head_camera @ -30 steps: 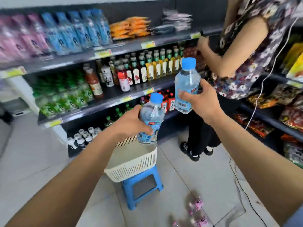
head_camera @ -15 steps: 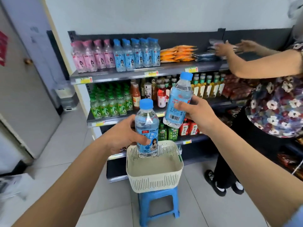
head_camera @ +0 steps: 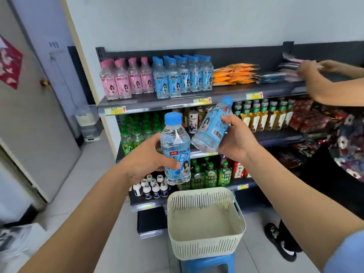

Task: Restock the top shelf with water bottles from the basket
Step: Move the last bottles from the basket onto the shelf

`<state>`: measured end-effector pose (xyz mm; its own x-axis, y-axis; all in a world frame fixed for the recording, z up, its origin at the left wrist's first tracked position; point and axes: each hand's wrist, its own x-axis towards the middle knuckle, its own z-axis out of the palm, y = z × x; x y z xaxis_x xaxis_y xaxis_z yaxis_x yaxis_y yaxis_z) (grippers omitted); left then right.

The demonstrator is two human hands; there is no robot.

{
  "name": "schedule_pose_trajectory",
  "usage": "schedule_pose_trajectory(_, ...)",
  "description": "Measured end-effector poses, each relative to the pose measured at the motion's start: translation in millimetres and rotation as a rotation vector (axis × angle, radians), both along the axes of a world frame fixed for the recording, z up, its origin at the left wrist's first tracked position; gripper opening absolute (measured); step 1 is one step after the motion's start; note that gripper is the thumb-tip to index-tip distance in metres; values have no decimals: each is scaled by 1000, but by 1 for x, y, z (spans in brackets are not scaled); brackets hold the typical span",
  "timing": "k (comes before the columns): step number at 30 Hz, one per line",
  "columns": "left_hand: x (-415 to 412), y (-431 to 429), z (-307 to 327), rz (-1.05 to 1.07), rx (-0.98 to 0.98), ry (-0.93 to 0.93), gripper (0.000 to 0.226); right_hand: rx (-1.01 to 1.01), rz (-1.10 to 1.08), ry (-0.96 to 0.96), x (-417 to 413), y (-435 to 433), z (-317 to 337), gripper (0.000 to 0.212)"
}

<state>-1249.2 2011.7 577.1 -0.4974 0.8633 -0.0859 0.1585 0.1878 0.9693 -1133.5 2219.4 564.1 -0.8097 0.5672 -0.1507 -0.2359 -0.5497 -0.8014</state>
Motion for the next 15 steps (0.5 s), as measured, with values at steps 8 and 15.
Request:
schedule_pose_trajectory(8,-34,21,0,40,-4,0,64,22,-20,-102,-51,28,-3,18)
schedule_pose_trajectory(15,-53,60,5,87,-5,12,64,38,-13,-29,-92,87,16,29)
